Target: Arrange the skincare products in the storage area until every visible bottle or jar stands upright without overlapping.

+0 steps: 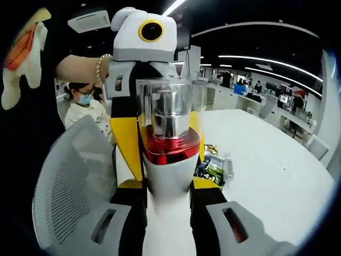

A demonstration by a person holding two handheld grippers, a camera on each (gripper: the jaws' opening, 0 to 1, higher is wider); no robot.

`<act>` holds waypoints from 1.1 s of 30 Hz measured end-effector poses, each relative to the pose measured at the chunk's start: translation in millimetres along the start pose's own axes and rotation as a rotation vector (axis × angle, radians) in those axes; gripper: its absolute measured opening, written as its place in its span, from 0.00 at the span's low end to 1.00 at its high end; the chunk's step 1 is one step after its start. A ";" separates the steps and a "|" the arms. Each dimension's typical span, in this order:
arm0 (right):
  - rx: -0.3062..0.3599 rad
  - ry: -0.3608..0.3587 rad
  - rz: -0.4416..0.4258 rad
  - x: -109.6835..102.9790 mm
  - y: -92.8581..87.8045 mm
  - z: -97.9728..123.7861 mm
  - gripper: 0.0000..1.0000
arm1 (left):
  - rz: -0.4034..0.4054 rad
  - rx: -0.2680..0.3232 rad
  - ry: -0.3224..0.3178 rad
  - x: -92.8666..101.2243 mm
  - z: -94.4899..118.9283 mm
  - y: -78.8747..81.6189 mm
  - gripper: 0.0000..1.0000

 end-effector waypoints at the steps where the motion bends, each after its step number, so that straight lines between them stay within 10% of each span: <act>1: -0.008 -0.002 -0.005 0.6 -3.0 -0.8 0.30 | -0.002 -0.003 0.000 0.0 -1.2 -0.9 0.23; 33: -0.169 -0.088 -0.053 19.8 -72.5 -20.5 0.30 | 0.016 -0.068 -0.042 -20.8 -64.6 -55.2 0.23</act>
Point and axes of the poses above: the point that each gripper's makers call its tool centre point, and the gripper's own axes: z roughly backward along the fingers, x roughly to its right, y roughly out of its top, the point moved 10 cm from there along z, roughly backward along the fingers, and after that the axes turned 8 degrees about y, right-handed, at the moved point
